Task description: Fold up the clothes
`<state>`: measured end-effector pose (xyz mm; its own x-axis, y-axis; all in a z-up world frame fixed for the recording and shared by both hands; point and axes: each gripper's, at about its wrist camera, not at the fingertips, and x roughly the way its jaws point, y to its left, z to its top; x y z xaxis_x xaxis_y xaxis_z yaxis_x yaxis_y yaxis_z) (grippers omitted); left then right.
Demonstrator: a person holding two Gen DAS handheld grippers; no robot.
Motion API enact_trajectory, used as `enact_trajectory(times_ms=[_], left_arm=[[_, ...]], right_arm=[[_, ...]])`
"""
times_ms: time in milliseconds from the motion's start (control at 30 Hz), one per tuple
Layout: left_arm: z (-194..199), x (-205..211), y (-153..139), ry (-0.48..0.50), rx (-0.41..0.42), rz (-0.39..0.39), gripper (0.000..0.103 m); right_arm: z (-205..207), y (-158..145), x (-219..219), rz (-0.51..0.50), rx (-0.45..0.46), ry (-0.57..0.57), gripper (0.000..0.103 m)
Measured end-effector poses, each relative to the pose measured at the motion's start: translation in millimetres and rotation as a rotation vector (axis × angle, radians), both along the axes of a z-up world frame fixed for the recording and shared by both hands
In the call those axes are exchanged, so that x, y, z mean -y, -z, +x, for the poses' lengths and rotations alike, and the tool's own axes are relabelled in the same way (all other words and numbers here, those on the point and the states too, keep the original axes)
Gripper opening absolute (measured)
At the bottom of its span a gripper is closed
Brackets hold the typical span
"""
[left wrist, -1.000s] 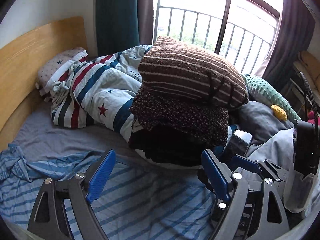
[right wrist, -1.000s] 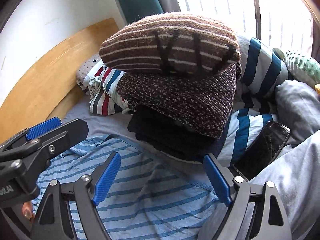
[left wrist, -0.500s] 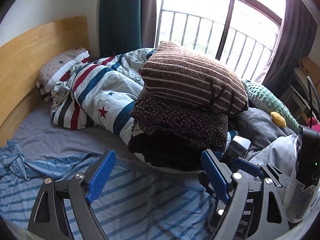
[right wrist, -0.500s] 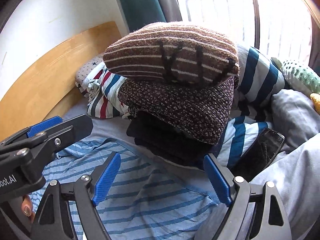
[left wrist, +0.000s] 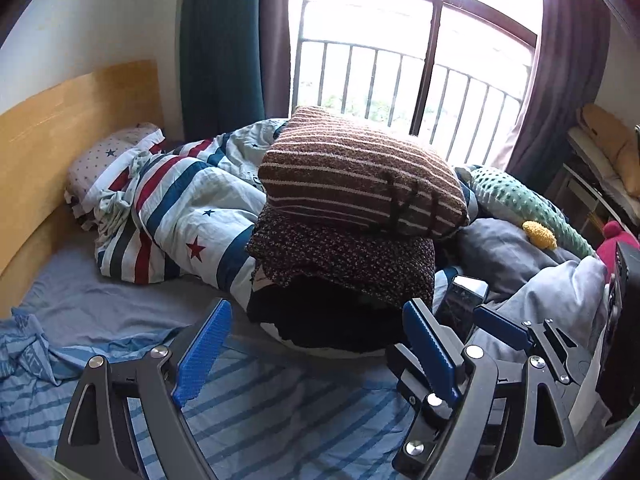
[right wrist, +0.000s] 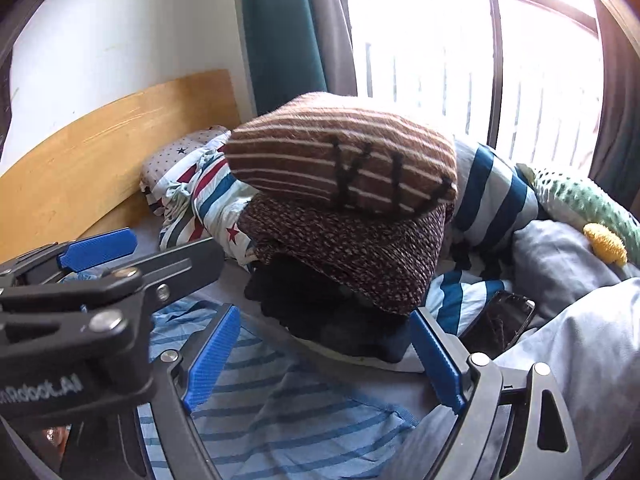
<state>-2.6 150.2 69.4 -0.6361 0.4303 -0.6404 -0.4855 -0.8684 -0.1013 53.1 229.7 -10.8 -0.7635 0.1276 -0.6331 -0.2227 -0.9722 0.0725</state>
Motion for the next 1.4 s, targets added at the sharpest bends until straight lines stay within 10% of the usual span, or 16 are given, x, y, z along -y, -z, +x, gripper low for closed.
enact_trajectory(times_ms=[1400], left_arm=[[-26, -6, -16, 0.041, 0.080, -0.031, 0.087]], right_arm=[[-15, -19, -2, -0.039, 0.002, 0.118, 0.092]])
